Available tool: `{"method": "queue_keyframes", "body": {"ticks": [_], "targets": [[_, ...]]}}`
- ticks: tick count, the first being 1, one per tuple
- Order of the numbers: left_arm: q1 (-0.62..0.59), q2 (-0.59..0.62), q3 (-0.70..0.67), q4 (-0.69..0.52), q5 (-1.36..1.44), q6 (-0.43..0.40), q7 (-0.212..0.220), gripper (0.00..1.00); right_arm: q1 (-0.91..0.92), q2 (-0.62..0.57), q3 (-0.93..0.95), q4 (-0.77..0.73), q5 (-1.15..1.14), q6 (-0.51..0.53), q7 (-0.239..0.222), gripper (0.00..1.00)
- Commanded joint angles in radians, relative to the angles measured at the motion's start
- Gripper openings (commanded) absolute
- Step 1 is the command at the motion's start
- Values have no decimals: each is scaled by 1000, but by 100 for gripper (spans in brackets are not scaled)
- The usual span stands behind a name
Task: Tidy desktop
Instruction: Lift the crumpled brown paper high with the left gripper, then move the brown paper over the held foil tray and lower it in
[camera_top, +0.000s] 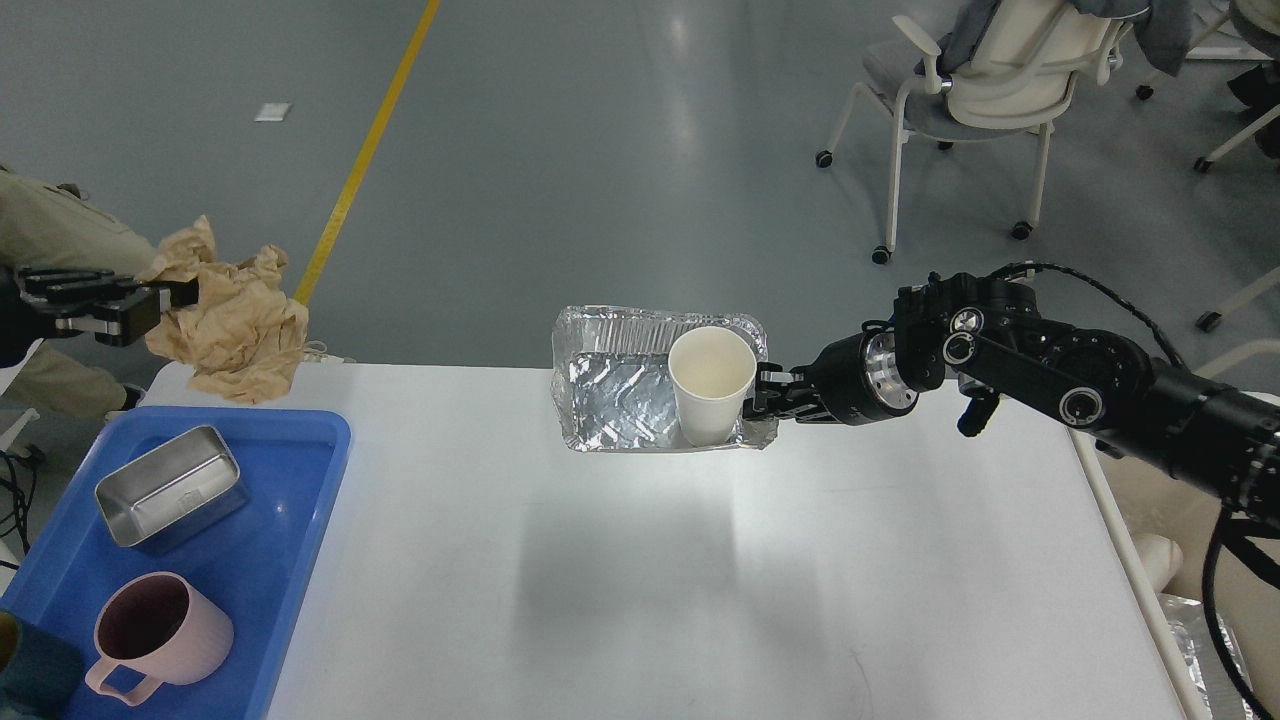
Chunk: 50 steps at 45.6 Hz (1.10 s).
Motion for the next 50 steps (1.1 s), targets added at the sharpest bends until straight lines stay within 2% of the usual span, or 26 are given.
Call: {"method": "queue_keyframes", "body": {"ticks": [1,11,25,41,50], "targets": [[-54,-18,-79,0,-15,-86,1,5,4,0,0,0,-1,0,0,0],[-238,-135,-93,9,-15,-208,13,5,9,1,0,0,-1,0,0,0],[-399,-362,-55,64,64,-283,30,6,9,3,2,2,-1,-2,0,0],[-424,-554,-52,149,185,-306,32,6,10,3,9,3,-1,-8,0,0],[-442,-632,16,198,216,-306,32,6,10,0,5,18,-1,-11,2,0]]}}
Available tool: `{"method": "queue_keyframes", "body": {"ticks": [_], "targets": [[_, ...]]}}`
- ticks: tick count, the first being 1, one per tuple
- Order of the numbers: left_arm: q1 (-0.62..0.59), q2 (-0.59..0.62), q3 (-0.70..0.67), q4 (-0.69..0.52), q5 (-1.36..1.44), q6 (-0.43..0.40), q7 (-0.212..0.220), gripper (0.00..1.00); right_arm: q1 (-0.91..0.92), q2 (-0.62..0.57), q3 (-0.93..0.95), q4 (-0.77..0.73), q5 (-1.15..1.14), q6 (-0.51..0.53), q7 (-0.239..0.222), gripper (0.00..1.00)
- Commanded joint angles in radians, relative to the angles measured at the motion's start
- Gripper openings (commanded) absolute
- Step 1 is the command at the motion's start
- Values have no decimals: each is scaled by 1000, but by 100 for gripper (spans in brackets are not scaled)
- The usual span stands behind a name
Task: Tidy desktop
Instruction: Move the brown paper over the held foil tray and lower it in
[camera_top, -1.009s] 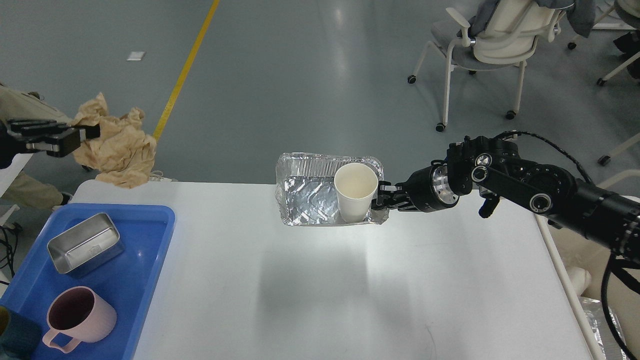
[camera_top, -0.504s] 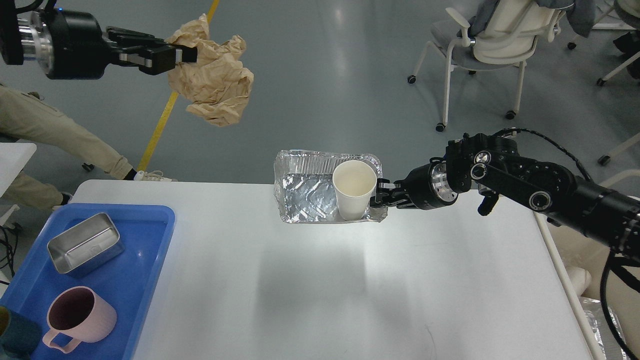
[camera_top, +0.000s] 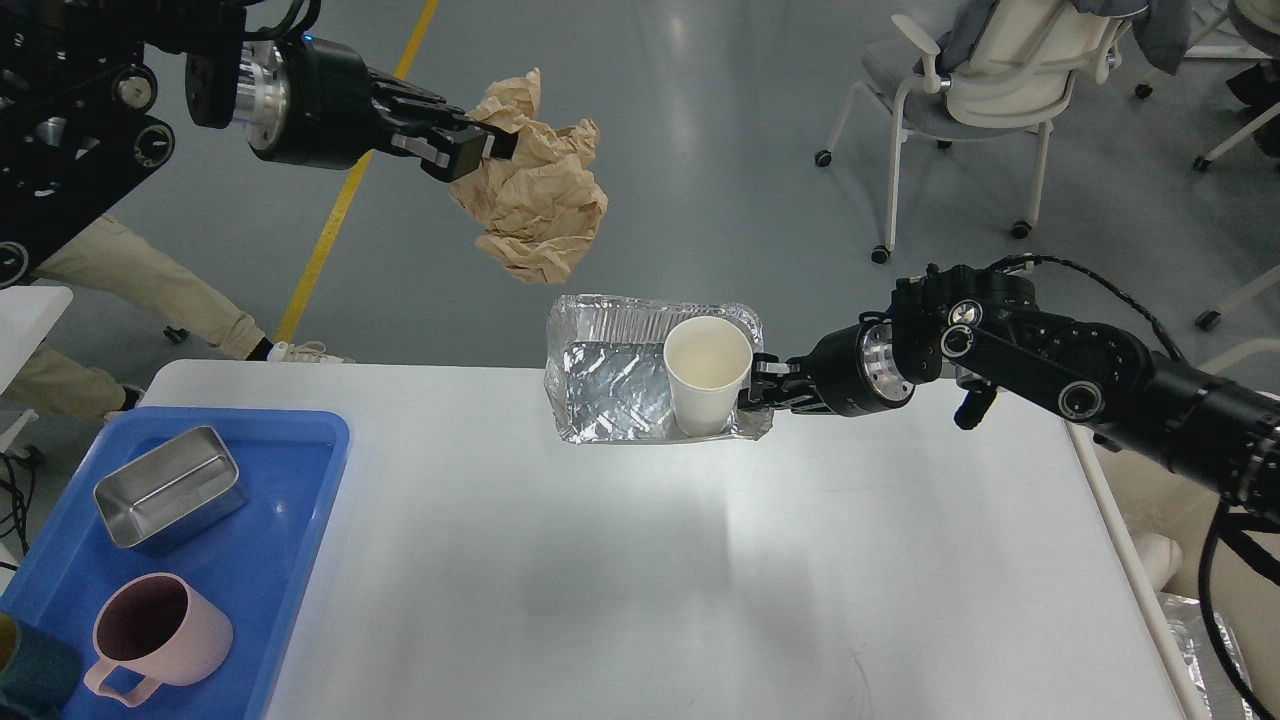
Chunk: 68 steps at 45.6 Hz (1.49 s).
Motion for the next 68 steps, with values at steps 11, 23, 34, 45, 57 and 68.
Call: {"method": "queue_keyframes", "body": {"ticks": [11,23,34,45,57,68], "targets": [[-26,-148,67,60,38,3,2,7,0,-12,0,44,0,-12,-1,0],[-41,-243,69,94,44,3,9,7,2,-11,0,43,0,-12,0,0],[-40,-274,69,94,44,3,20,10,3,-12,2,43,2,-12,0,0],[-44,-255,67,94,39,1,19,10,0,-21,2,41,2,-12,0,0],[-55,-206,67,88,36,-5,11,11,-11,-21,0,37,2,-12,0,0],[-46,-194,82,80,38,-37,9,12,-11,-23,2,38,2,-14,0,0]]}}
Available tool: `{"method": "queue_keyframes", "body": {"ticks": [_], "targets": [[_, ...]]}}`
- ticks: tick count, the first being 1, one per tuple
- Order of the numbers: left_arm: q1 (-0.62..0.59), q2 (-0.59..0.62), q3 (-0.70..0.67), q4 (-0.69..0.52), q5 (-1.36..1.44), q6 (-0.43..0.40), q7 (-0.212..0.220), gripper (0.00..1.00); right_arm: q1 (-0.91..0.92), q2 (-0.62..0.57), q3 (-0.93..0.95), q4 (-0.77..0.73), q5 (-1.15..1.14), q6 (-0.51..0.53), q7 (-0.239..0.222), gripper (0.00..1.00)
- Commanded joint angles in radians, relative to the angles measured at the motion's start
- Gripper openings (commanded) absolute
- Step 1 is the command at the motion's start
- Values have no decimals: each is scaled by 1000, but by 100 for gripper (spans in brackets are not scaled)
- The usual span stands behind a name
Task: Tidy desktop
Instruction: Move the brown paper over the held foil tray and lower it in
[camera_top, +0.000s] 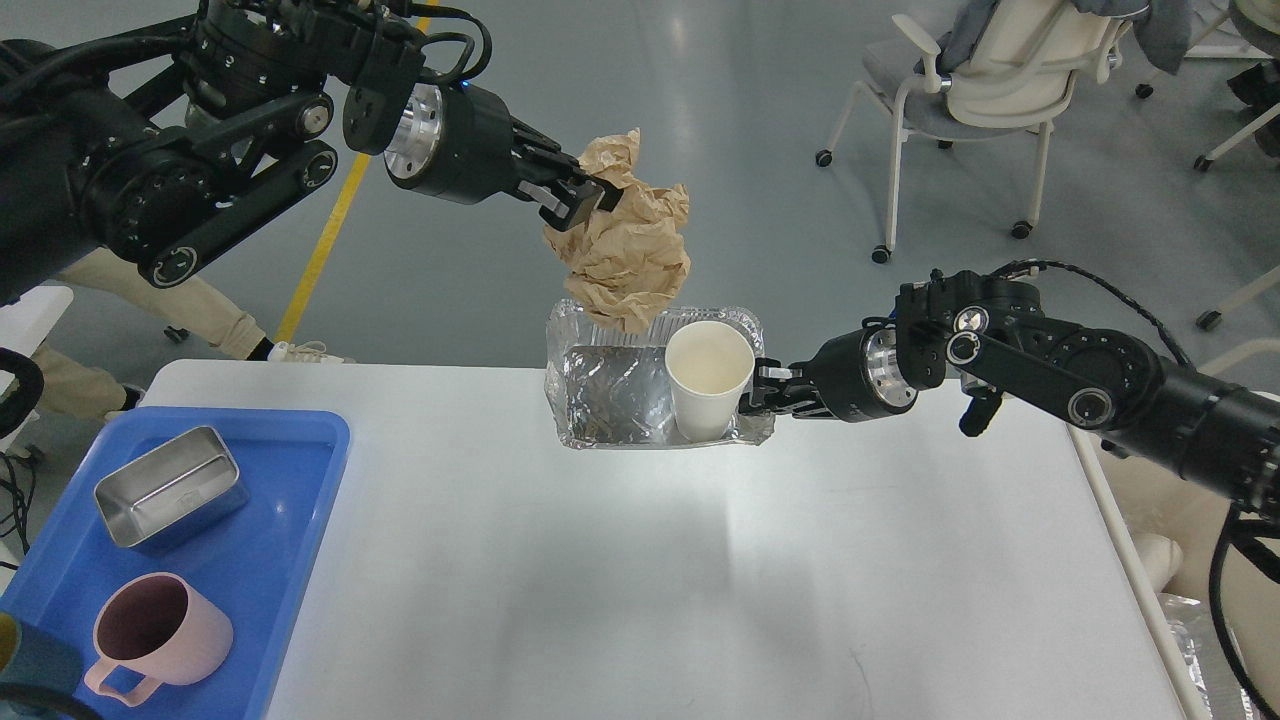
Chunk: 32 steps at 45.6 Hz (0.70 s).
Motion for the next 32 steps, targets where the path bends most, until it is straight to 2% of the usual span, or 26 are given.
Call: {"method": "queue_keyframes", "body": {"ticks": [1,9,25,32], "targets": [[2,2,28,-3,1,-10,-2,12,0,0,0,1,0,-2,0,0],[-4,12,96,-5,1,-10,-22,13,0,0,1,1,0,-2,0,0],[12,-1,139,-8,3,-8,-22,13,3,0,1,2,0,-2,0,0],[12,-8,139,-8,1,-10,-19,20,3,0,3,2,0,-2,0,0]]}}
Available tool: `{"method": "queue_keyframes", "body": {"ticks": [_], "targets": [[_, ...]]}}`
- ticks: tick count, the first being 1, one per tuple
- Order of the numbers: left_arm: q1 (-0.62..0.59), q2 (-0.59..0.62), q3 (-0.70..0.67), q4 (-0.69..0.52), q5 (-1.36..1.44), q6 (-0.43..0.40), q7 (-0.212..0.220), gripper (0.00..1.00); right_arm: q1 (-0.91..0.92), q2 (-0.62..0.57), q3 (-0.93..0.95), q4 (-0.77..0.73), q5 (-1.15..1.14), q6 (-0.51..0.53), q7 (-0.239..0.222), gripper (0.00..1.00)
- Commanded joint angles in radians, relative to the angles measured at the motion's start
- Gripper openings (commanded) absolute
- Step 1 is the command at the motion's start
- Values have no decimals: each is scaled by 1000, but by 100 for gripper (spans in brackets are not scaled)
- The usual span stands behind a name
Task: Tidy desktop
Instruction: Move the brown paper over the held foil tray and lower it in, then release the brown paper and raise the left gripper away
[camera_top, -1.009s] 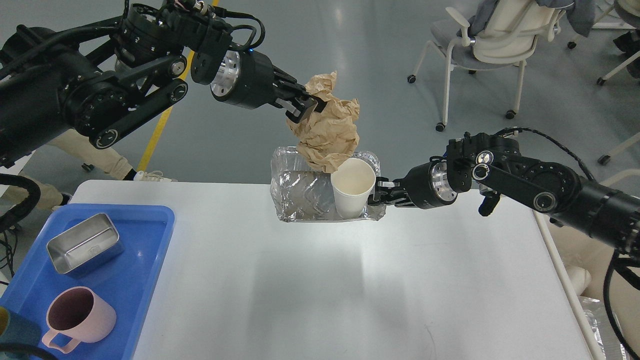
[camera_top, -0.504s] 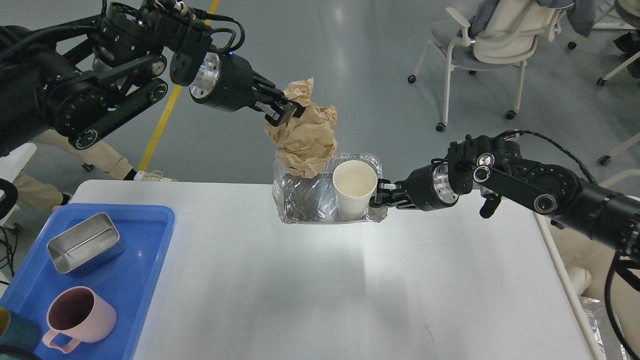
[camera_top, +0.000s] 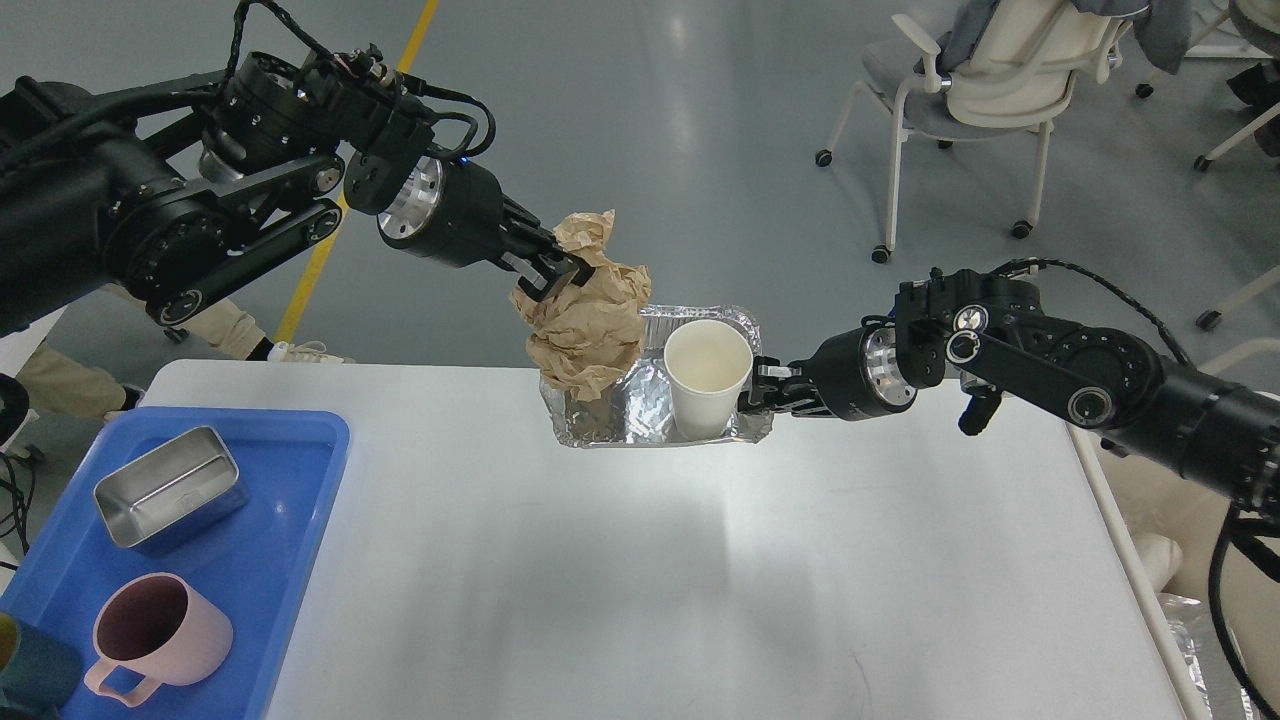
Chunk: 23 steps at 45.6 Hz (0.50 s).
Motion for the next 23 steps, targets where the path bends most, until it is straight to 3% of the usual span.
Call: {"method": "queue_keyframes", "body": {"ticks": [1,11,12,15,23], "targets": [[-1,-8,0,0,-1,1,5,22,0,0,0,0,0,0,0,0],[-2,-8,-4,2,-9,4,15,52,0,-6,5,0,0,0,0,0],[-2,-8,-6,2,-10,6,15,57,0,-6,5,1,0,0,0,0],[-2,-6,-18,2,-11,15,18,87,-1,-6,5,1,0,0,0,0],[-2,-3,-20,2,-53,17,23,88,-3,-6,5,1,0,-1,0,0]]}}
